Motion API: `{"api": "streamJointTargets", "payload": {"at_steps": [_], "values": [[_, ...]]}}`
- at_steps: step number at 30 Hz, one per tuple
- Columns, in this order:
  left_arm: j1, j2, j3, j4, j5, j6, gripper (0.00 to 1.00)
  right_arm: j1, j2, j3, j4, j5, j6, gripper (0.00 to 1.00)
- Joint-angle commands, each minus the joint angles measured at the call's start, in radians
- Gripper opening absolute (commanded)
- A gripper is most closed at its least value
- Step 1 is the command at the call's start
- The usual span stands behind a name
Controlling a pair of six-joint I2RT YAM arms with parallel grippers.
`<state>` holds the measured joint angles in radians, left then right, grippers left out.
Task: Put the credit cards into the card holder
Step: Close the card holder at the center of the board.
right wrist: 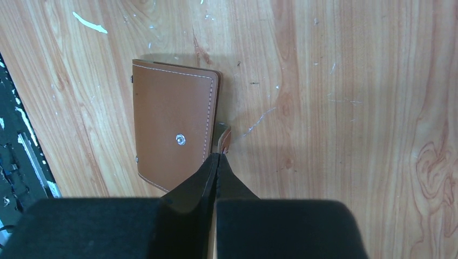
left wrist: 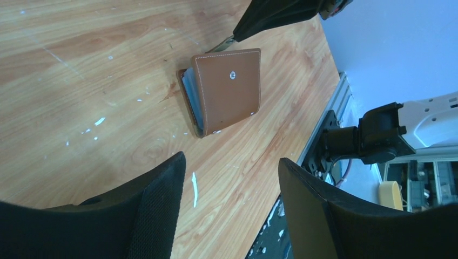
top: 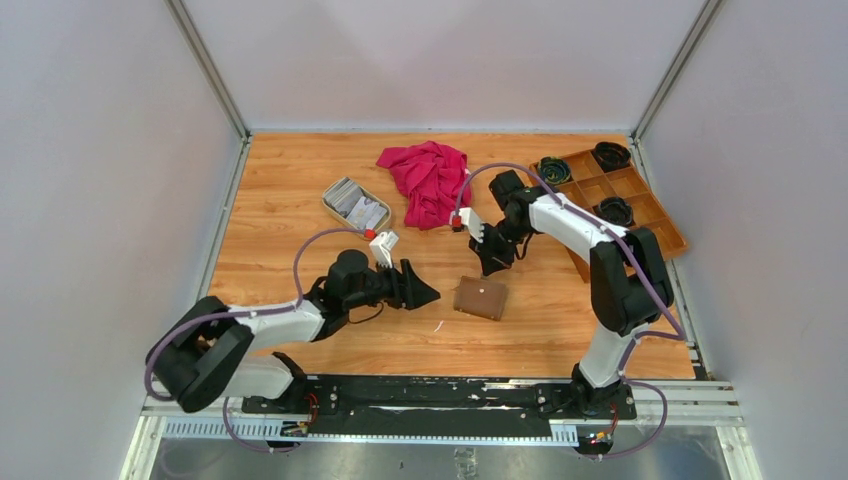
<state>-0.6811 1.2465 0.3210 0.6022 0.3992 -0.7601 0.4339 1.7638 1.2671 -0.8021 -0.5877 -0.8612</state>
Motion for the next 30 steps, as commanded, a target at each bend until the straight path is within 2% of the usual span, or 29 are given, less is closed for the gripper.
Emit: {"api": "streamJointTargets", "payload": {"at_steps": [1, 6, 11, 14, 22, 26, 30], "values": [[-0.028, 0.128, 0.052, 0.178, -0.016, -0.055, 0.65, 0.005, -0.032, 0.004, -0.050, -0.035, -0.037, 0.00], [-0.046, 0.290, 0.110, 0.297, -0.001, -0.117, 0.54, 0.003, -0.025, 0.004, -0.053, -0.037, -0.035, 0.00], [-0.076, 0.407, 0.195, 0.327, -0.006, -0.139, 0.50, 0.003, -0.024, 0.005, -0.051, -0.035, -0.030, 0.00], [-0.098, 0.463, 0.237, 0.330, -0.014, -0.143, 0.49, 0.002, -0.018, 0.005, -0.050, -0.031, -0.029, 0.00], [-0.110, 0.649, 0.308, 0.331, -0.036, -0.177, 0.37, -0.002, -0.021, 0.002, -0.050, -0.040, -0.028, 0.00], [-0.110, 0.696, 0.321, 0.312, -0.053, -0.178, 0.30, -0.003, -0.025, -0.007, -0.051, -0.047, -0.035, 0.00], [-0.110, 0.712, 0.326, 0.284, -0.065, -0.170, 0.27, -0.003, -0.028, -0.022, -0.052, -0.065, -0.042, 0.00]]}}
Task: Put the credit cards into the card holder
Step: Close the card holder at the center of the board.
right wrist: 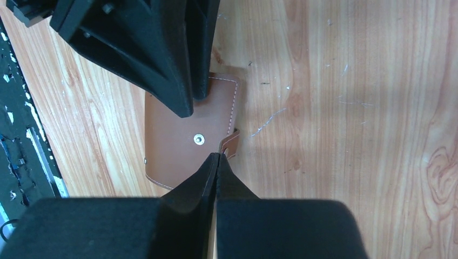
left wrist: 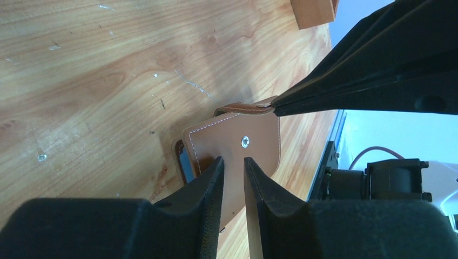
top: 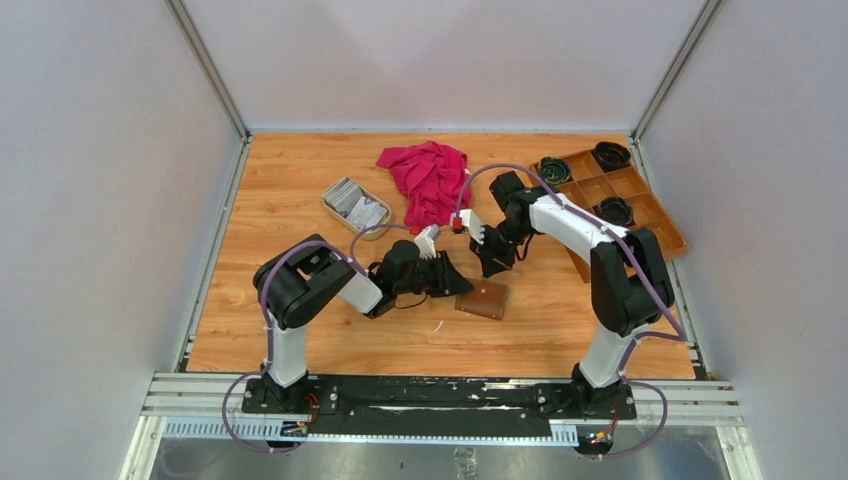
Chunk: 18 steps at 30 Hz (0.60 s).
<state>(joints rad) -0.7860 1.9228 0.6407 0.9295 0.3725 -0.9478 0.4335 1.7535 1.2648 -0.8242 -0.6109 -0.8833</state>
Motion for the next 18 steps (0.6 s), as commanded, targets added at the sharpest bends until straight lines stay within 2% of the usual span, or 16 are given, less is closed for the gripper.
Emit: {"api": "streamJointTargets", "payload": {"at_steps": [1, 18], "values": [[-0.006, 0.036, 0.006, -0.048, -0.040, 0.019, 0.26, -0.003, -0.017, -0.025, -0.031, -0.045, -0.021, 0.00], [-0.007, 0.034, 0.004, -0.052, -0.032, 0.019, 0.23, 0.026, 0.004, -0.084, -0.047, -0.057, -0.045, 0.00]]}}
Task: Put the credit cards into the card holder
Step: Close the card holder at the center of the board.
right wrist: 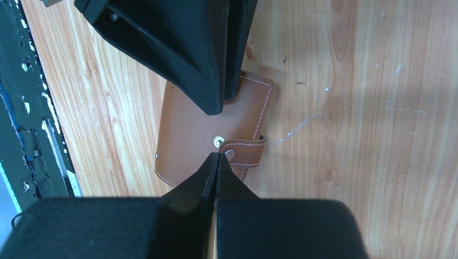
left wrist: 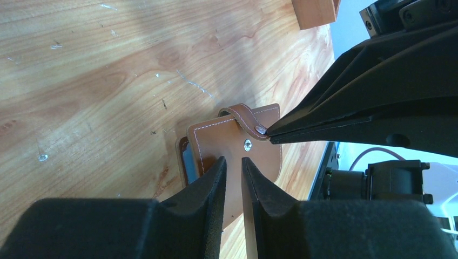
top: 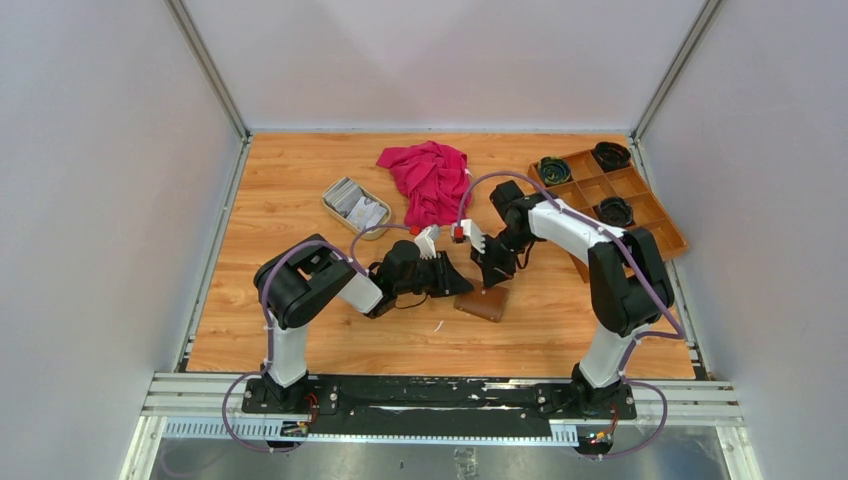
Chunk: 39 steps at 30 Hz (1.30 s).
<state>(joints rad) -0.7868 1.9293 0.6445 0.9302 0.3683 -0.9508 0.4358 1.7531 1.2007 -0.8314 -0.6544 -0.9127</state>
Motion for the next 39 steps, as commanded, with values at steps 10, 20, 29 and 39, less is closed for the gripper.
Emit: {"api": "streamJointTargets", "payload": {"at_steps": [10, 20, 29, 39], "values": [[-0.011, 0.024, 0.003, -0.053, -0.027, 0.021, 0.23, 0.049, 0.008, -0.028, -0.044, -0.013, -0.015, 0.00], [-0.019, 0.006, 0.001, -0.053, -0.026, 0.021, 0.22, 0.063, -0.001, -0.041, -0.049, -0.021, -0.013, 0.00], [-0.019, -0.153, -0.071, -0.058, -0.069, 0.016, 0.35, 0.058, 0.005, -0.033, -0.043, -0.001, 0.011, 0.00], [-0.103, -0.247, -0.199, -0.062, -0.194, -0.151, 0.57, 0.056, 0.008, -0.032, -0.043, -0.023, 0.021, 0.00]]}}
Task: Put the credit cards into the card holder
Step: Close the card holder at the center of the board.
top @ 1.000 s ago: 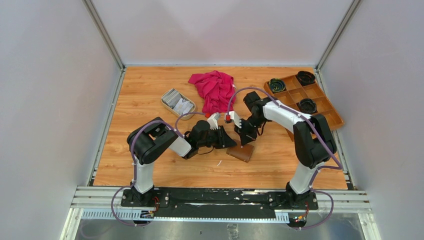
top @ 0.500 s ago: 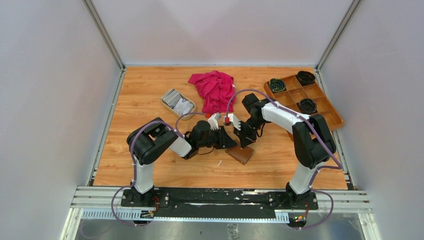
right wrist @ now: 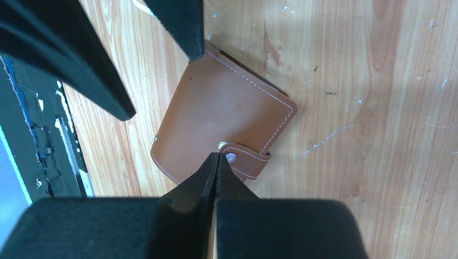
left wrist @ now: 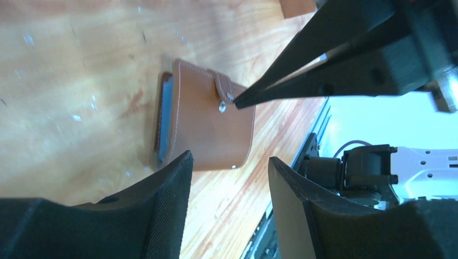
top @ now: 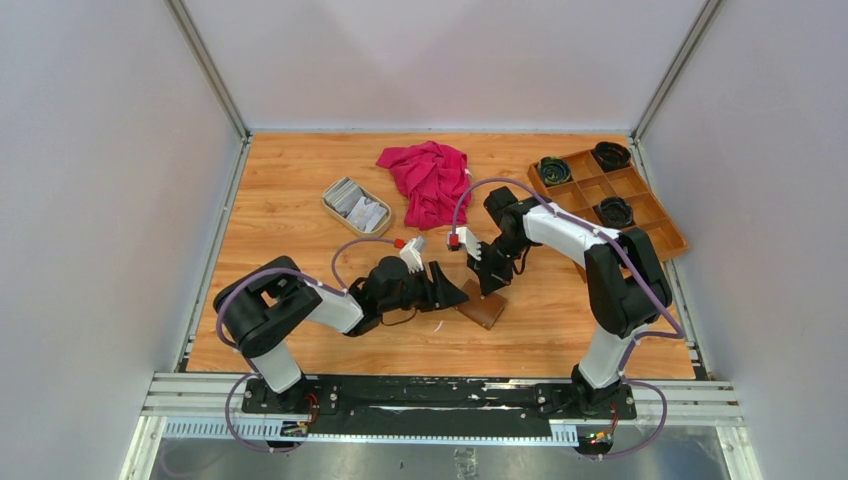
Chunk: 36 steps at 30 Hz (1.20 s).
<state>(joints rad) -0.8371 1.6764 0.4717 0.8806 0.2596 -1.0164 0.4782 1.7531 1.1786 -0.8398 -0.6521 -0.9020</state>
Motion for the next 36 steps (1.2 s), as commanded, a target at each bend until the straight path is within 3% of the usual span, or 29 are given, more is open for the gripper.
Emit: {"api": "streamJointTargets", "payload": {"at_steps": [1, 13, 20, 36], "values": [[-0.066, 0.017, -0.026, -0.012, -0.100, -0.105, 0.57, 0.014, 0.008, -0.010, -0.035, -0.026, 0.011, 0.00], [-0.102, 0.111, 0.009, -0.120, -0.232, -0.225, 0.55, 0.015, 0.011, -0.011, -0.051, -0.044, -0.001, 0.00], [-0.114, 0.195, 0.036, -0.120, -0.258, -0.328, 0.47, 0.016, 0.011, -0.007, -0.054, -0.058, 0.002, 0.00], [-0.135, 0.216, 0.038, -0.138, -0.361, -0.335, 0.35, 0.014, -0.008, -0.019, -0.060, -0.050, 0.026, 0.00]]}}
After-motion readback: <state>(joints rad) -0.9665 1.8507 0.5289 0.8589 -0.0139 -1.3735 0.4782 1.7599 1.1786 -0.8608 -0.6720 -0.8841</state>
